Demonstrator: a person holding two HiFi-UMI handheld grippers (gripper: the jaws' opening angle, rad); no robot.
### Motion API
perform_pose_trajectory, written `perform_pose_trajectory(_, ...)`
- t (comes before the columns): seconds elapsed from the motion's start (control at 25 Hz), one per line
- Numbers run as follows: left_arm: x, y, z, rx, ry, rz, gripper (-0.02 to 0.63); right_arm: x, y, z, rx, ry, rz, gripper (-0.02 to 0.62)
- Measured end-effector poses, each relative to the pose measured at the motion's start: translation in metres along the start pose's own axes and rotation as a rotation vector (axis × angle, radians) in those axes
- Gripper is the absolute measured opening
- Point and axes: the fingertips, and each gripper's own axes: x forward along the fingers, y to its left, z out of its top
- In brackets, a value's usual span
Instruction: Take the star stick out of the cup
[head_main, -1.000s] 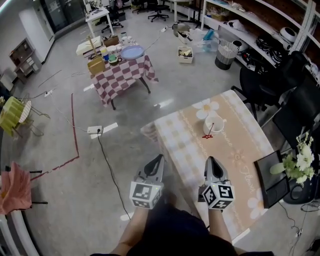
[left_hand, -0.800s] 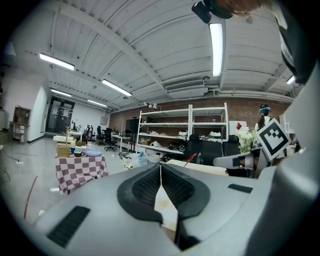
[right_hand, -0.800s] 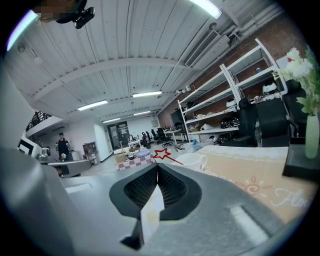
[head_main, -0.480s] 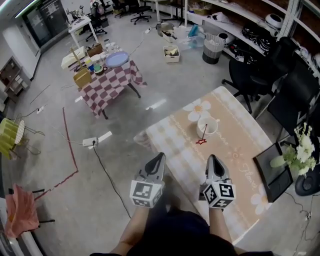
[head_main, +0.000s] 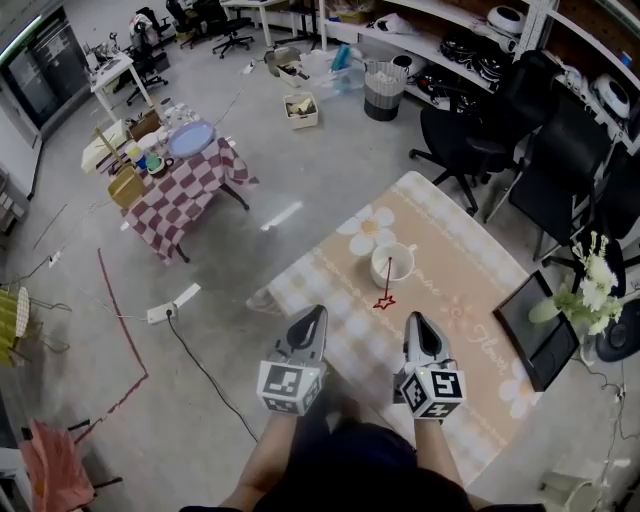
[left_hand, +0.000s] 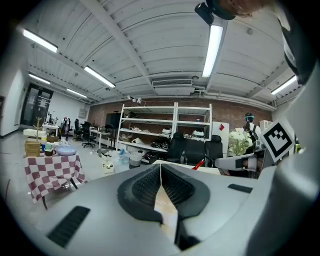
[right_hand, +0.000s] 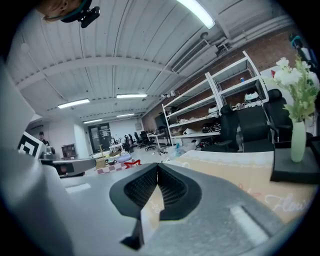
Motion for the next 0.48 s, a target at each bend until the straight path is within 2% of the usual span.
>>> perform_pose_trajectory(0.48, 0.054, -0.002, 0.003, 0.015, 0.037, -0.155, 0.012, 0.015, -0.019, 0.003, 0.020, -0.008, -0.130, 0.002)
